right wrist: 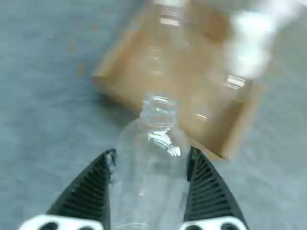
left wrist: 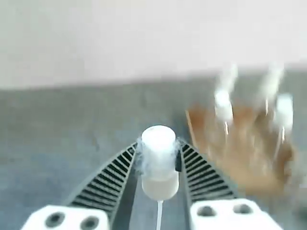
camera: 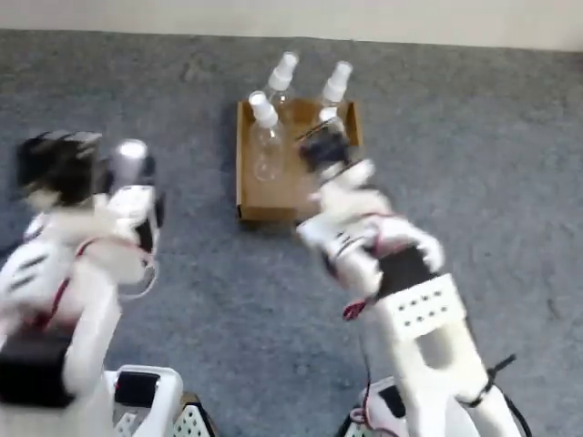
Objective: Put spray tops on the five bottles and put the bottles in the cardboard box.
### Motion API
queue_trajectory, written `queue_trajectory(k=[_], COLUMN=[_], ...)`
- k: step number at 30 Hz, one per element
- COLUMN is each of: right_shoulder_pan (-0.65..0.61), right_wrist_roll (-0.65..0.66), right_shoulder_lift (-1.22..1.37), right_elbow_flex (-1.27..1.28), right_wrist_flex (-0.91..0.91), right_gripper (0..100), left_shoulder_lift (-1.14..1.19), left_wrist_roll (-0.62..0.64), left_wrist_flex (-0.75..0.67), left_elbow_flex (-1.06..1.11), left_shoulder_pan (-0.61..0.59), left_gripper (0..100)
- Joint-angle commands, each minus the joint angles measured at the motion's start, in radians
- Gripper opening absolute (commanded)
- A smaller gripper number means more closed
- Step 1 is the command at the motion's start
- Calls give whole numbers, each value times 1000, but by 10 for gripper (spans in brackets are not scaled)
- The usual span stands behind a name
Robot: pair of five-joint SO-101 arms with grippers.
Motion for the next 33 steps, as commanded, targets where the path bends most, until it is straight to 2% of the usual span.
queue_trajectory(k=[1,6,11,14,19,26,33], right_shoulder_pan=[-147,-259,-305,-318,-329,-407,-406], right_wrist_roll=[-12,-8,-31,-123,-132,-130,-132], right_shoulder_lift=[-35,-36,-36,-36,-36,-36,-38], right_elbow_flex=[62,154,217,302,407,444,446], right_wrist_flex=[-108,-188,-325,-478,-653,-723,-723], right_gripper=[4,4,4,4,4,4,4], left_shoulder_lift=[-101,-160,-179,-177,-177,-177,-177], left_wrist_roll=[132,278,344,350,350,348,345], left_wrist_flex=[-92,-140,-138,-140,-141,-232,-239], left_elbow_flex=[-59,-54,-24,1,41,130,189], left_shoulder_pan=[-53,-50,-50,-39,5,22,21], left_gripper=[3,4,4,4,4,4,4])
